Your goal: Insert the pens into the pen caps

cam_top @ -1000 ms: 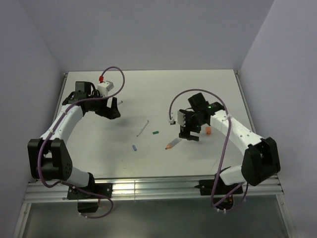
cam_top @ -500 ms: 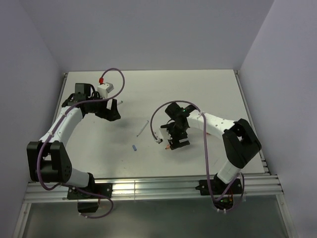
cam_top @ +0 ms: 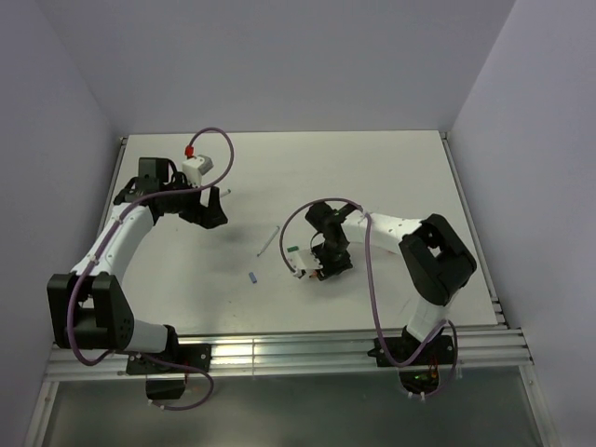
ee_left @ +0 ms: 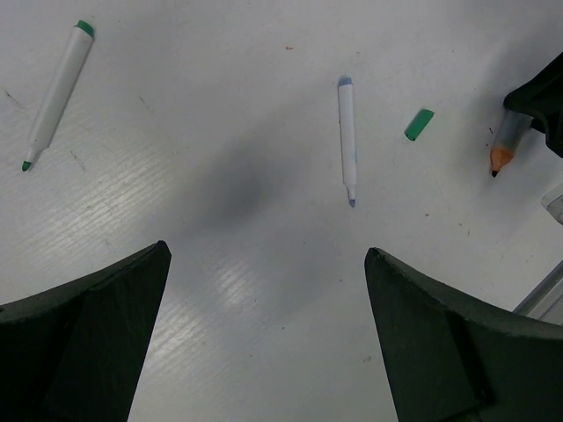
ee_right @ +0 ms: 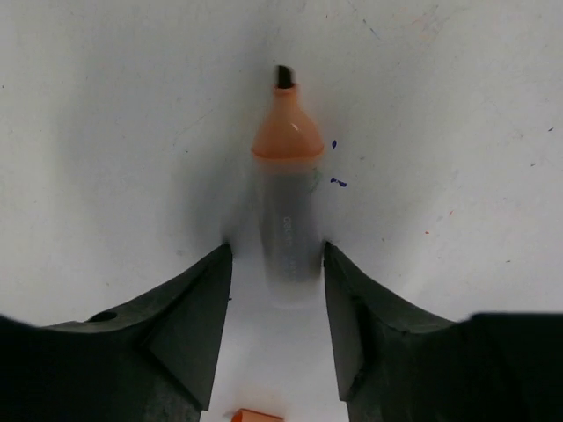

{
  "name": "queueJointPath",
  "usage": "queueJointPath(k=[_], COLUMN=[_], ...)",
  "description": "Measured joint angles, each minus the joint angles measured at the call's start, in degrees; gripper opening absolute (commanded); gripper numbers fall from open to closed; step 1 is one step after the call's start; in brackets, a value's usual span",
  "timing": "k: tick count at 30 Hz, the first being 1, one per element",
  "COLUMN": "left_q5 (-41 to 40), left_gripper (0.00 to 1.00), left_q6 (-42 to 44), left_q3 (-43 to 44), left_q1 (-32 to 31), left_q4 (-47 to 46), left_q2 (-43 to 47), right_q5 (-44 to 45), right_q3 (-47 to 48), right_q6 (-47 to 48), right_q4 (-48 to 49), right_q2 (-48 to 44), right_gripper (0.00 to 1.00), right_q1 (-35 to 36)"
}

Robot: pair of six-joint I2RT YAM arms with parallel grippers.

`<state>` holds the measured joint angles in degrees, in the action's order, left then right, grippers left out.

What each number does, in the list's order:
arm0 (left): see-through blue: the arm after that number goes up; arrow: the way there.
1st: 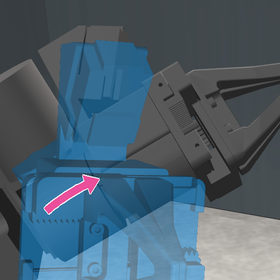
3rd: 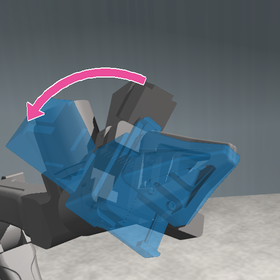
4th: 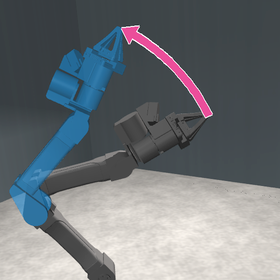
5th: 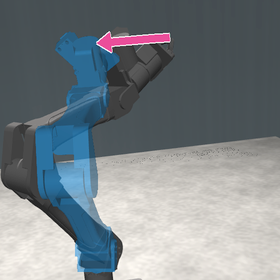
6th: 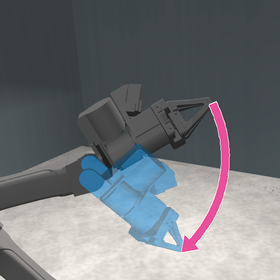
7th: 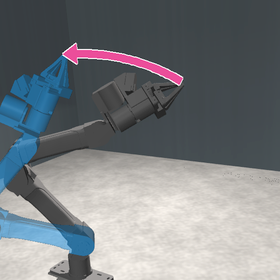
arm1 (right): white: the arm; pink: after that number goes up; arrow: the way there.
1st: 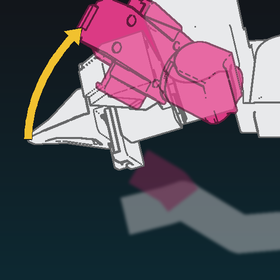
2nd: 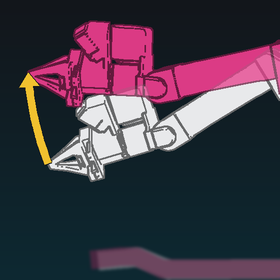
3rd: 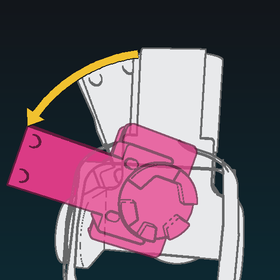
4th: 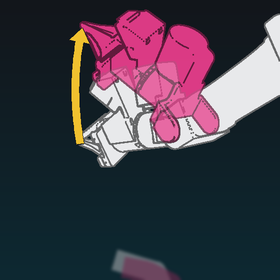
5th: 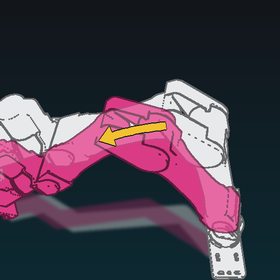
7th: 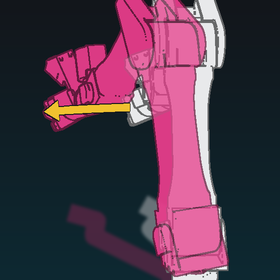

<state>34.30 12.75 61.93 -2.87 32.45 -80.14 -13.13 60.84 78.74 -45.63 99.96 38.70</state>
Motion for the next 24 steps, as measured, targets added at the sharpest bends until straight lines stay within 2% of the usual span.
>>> queueJointPath(k=[4, 8, 10, 11, 14, 18, 22, 24], left_q5=[0.0, 0.0, 0.7, 1.2, 3.9, 7.4, 10.8, 12.8], left_gripper=[0.99, 1.00, 0.99, 0.99, 0.99, 0.91, 0.76, 0.75], left_q6=[-0.2, -0.5, -1.2, -1.7, -5.1, -13.9, -25.0, -30.3], left_q3=[0.0, -0.3, -0.6, -0.7, -0.7, -0.7, -3.7, -5.9], left_q1=[0.0, 0.0, 0.0, 0.1, 1.3, 4.8, 7.2, 7.0], left_q4=[0.0, -0.2, -0.5, -0.5, -2.1, -7.0, -19.7, -26.1], left_q2=[0.5, 1.6, 2.0, 2.3, 2.9, 4.0, 8.5, 11.0], right_q5=[0.0, 0.0, -0.1, -0.4, -2.5, -7.0, -11.4, -12.9], right_q3=[-0.5, -1.7, -2.1, -2.3, -2.2, 1.6, 10.3, 13.6], right_q6=[-0.4, -1.6, -3.5, -4.8, -11.1, -22.3, -38.8, -48.3], right_q4=[1.2, 2.8, 3.4, 3.7, 4.2, 4.1, 7.7, 12.0], right_q2=[-0.1, -1.1, -1.6, -1.8, -2.7, -6.1, -9.6, -11.3], right_gripper=[0.41, 0.17, 0.09, 0.01, 0.00, 0.00, 0.00, 0.00], right_q1=[0.0, 0.0, 0.0, -0.1, -0.4, -1.4, -3.5, -4.2])
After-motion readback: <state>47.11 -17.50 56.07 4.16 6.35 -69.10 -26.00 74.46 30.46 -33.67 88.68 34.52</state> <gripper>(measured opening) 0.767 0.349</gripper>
